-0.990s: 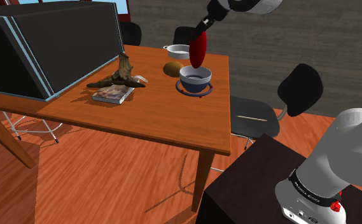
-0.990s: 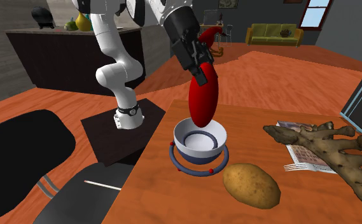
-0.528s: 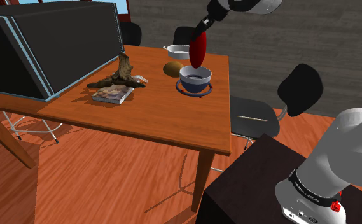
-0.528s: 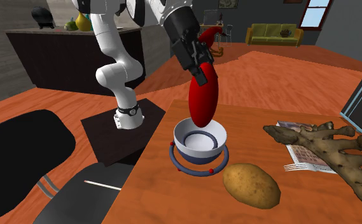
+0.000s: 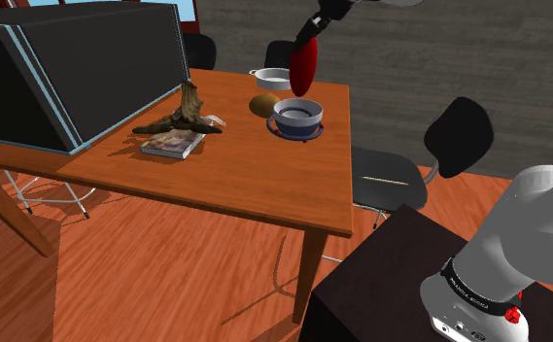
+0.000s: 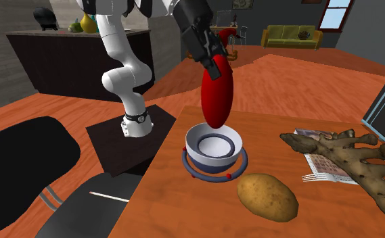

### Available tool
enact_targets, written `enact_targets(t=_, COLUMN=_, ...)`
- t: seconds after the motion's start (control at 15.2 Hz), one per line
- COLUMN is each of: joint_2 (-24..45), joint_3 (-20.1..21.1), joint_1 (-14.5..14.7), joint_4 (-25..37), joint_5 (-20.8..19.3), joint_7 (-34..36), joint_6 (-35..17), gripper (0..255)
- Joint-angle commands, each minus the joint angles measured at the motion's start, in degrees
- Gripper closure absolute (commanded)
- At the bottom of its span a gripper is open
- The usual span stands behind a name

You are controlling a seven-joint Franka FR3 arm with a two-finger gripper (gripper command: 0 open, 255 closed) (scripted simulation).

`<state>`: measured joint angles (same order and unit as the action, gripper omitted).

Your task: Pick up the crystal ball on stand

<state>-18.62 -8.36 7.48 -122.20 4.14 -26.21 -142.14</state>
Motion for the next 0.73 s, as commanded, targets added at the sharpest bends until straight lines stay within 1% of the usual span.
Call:
enact_targets(t=0.0, joint_2=0.03, joint_3=0.16, joint_1=-0.03, joint_4=1.64, joint_5=-0.18, joint_7=0.34, joint_6=1.49, gripper=255)
enact_targets(t=0.53, joint_2=0.43, joint_3=0.31, joint_1=-0.12, joint_4=8.17, joint_5=-0.55, joint_7=0.98, joint_6=7.61, gripper=255)
enact_targets(t=0.66, joint_2=0.45, joint_3=0.31, joint_1=-0.12, joint_4=8.30, joint_5=-0.55, joint_7=0.99, joint_6=7.73, gripper=255)
